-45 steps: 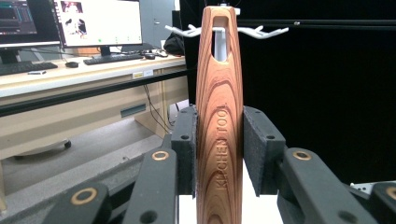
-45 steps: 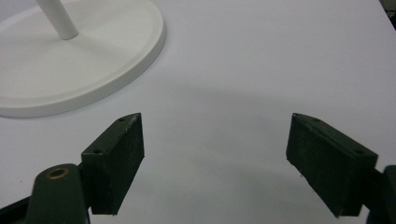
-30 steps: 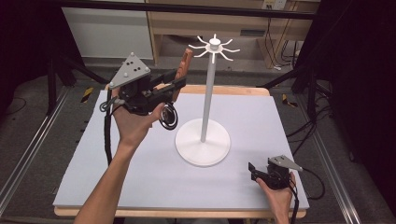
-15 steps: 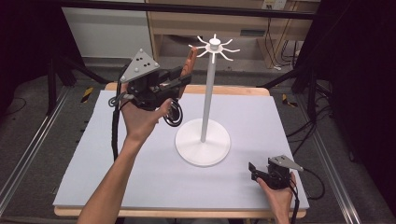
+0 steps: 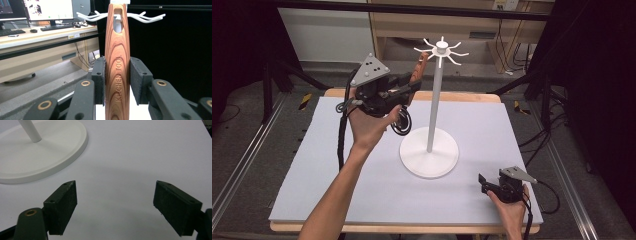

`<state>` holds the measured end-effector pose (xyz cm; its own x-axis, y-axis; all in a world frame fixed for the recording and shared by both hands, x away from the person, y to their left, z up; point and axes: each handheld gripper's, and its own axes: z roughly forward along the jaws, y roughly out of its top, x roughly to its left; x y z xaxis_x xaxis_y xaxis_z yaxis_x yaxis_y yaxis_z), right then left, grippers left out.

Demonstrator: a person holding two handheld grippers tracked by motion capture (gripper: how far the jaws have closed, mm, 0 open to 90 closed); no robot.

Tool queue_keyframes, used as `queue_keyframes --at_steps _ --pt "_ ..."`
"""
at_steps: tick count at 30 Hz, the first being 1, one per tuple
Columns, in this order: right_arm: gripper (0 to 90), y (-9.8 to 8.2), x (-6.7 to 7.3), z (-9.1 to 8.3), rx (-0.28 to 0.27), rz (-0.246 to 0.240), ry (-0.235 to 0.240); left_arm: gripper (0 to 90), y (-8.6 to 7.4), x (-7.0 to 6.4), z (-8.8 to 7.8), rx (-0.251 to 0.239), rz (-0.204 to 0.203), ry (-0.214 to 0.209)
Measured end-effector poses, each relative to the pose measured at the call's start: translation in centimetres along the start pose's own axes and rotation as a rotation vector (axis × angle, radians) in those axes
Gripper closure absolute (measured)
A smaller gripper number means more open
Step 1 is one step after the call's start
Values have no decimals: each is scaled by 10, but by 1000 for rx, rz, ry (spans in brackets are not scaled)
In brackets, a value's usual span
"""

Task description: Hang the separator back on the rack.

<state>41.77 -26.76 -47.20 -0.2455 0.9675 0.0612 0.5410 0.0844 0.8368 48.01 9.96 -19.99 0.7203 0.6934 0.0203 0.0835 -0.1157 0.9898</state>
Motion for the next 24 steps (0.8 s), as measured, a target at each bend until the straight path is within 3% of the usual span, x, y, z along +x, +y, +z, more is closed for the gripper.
queue_keyframes --at_steps 24 --pt "194 0 1 1 6 -4 4 666 -10 -3 12 2 17 22"
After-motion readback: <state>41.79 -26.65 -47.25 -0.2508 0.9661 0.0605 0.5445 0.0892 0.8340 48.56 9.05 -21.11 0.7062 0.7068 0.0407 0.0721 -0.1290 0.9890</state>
